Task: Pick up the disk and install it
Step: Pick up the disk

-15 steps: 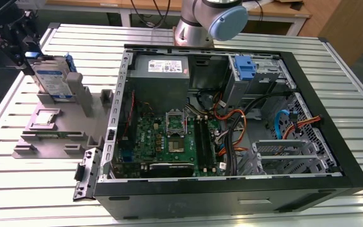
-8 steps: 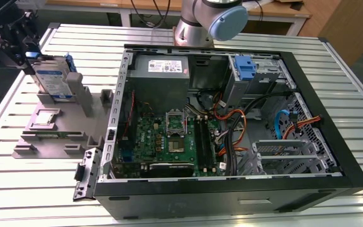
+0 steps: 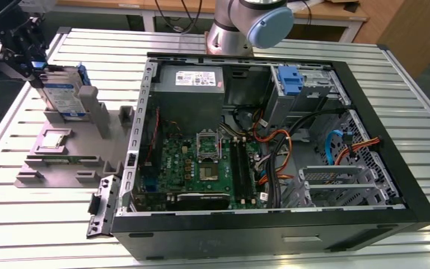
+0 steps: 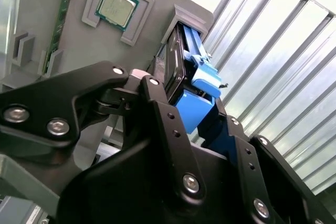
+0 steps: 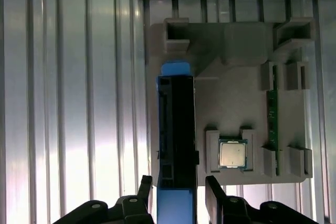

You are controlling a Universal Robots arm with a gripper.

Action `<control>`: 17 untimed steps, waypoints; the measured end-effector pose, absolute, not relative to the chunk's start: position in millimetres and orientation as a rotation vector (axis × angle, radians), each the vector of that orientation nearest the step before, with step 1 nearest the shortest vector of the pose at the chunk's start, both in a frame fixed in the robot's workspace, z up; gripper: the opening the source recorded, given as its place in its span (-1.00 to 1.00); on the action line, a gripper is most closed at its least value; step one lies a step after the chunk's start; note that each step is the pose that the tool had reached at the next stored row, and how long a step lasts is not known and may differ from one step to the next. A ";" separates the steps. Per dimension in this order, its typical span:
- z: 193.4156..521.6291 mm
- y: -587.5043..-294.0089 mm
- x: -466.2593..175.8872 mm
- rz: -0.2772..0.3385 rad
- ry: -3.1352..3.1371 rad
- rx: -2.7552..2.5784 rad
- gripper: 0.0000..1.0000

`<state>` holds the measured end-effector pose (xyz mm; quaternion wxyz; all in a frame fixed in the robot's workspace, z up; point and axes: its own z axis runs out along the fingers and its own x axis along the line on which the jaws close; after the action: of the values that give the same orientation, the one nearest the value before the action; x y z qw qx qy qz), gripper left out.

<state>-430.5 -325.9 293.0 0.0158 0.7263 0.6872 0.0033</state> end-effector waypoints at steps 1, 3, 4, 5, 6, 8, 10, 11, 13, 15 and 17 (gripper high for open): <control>292.8 -325.9 -430.5 0.010 2.137 2.260 0.07; 292.1 -325.9 -430.4 0.010 2.135 2.261 -0.07; 291.7 -325.8 -430.2 0.010 2.134 2.262 -0.07; 291.2 -325.9 -430.0 0.010 2.133 2.264 -0.07; 290.6 -325.9 -430.0 0.010 2.129 2.267 -0.07; 289.7 -325.9 -429.9 0.010 2.123 2.273 -0.07; 289.0 -325.9 -430.0 0.010 2.119 2.276 -0.07; 288.5 -325.9 -429.9 0.010 2.117 2.278 -0.07; 288.0 -325.9 -429.9 0.010 2.109 2.285 -0.07; 287.8 -325.9 -429.9 0.009 2.099 2.295 -0.07; 287.8 -325.9 -429.8 0.009 2.094 2.299 -0.07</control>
<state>-429.8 -325.9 287.8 0.0158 0.7392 0.6733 0.0030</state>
